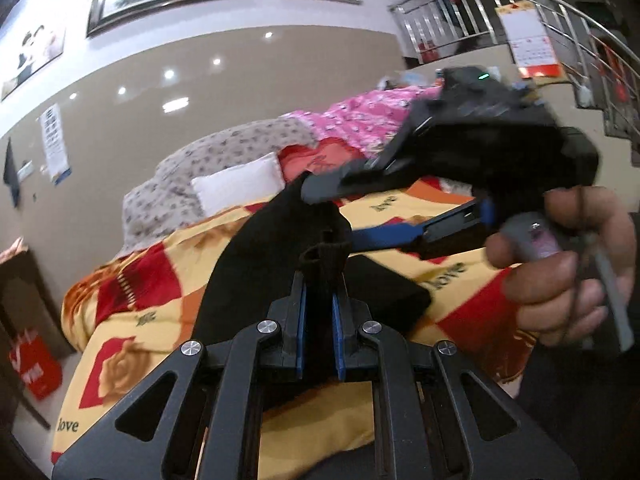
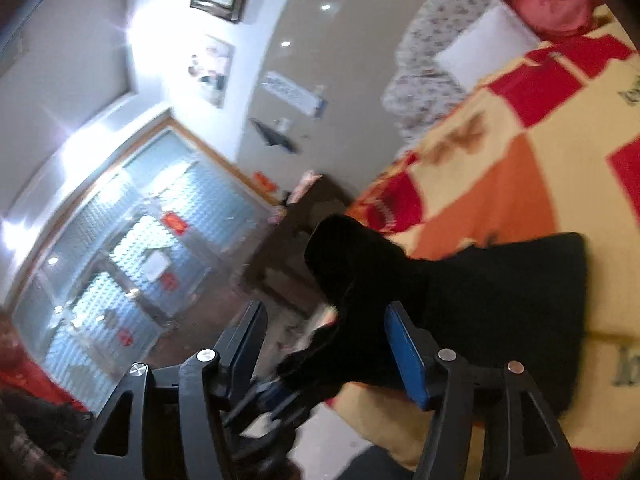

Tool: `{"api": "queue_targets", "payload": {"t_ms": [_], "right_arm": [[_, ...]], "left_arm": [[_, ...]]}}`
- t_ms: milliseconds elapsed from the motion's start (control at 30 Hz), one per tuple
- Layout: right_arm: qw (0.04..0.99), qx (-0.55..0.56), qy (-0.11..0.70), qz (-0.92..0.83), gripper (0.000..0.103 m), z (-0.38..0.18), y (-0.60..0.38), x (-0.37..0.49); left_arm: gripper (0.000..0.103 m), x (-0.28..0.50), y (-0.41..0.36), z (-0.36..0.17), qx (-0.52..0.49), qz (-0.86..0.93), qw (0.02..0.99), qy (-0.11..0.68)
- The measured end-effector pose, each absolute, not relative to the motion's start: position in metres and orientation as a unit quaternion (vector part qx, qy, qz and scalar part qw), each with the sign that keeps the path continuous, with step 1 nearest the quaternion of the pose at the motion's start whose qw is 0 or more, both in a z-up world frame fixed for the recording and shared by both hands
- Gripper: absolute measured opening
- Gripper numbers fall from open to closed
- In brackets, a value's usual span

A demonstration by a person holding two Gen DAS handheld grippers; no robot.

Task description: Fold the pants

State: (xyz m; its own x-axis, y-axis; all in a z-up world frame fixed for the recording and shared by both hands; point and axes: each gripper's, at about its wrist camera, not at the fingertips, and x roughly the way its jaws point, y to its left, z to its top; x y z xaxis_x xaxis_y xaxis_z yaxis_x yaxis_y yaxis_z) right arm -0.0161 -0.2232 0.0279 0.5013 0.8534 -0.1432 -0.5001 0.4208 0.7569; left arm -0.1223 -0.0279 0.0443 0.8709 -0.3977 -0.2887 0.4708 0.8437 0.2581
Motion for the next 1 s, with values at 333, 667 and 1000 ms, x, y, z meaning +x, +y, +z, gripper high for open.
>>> {"api": "queue_targets", "payload": {"t_ms": [333,667,1000], "right_arm": [[0.855,0.293,0.301,0.303,0.008,0.025,-0.267,0.005],[0.872,0.28,0.348,0.198,0.006,-0.026,-0.29,0.037],[0.9,0.233,0.323,0.177,0.007,-0.017,-0.282,0.026]], "left_arm": [[0.01,-0.088,-0.093,0.038,0.196,-0.25,0.935,0.158],[0.013,-0.08,-0.087,0.029,0.133,-0.325,0.901,0.254],[0.013,-0.051,0.041,0.026,-0.019,-0.232,0.924,0.303]]}}
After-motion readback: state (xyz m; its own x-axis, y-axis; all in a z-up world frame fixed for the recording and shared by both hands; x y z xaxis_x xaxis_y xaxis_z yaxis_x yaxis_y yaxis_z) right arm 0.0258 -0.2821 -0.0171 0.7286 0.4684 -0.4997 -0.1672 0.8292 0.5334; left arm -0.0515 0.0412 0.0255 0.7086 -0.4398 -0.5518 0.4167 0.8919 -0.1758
